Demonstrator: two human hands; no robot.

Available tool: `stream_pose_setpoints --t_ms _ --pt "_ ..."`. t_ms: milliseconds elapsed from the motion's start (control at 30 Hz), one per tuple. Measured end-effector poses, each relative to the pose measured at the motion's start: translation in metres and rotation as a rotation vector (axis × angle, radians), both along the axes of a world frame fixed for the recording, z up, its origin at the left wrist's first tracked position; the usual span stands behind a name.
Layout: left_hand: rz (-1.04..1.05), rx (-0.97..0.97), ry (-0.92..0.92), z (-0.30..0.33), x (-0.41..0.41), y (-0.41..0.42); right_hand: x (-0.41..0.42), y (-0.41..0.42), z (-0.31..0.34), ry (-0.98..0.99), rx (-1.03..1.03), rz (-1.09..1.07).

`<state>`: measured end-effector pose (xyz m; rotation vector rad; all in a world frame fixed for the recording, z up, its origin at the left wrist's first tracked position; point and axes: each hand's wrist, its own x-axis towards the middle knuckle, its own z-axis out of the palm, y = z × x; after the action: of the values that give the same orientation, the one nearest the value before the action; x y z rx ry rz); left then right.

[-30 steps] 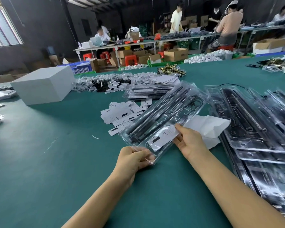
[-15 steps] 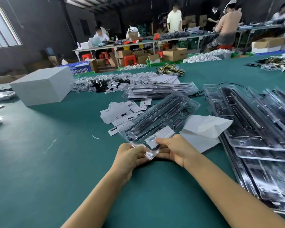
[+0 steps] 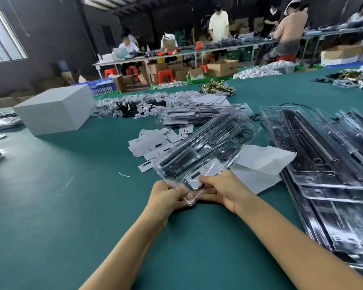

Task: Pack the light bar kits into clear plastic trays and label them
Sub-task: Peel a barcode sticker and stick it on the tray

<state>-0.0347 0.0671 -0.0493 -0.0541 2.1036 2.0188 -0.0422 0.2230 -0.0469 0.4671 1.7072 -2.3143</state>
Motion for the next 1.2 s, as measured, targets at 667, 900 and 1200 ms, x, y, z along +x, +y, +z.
stream_pose_setpoints --t_ms 667,900,1200 --pt "0.072 0.027 0.112 -0.008 0.006 0.004 0.001 0.004 -0.002 0.031 -0.045 0.011" --pt "0.096 0.063 0.102 -0.01 0.005 0.003 0.0 0.004 -0.003 0.06 -0.087 -0.015" --pt "0.27 0.364 -0.04 -0.005 -0.006 -0.007 0.004 0.006 -0.003 0.17 -0.049 -0.009"
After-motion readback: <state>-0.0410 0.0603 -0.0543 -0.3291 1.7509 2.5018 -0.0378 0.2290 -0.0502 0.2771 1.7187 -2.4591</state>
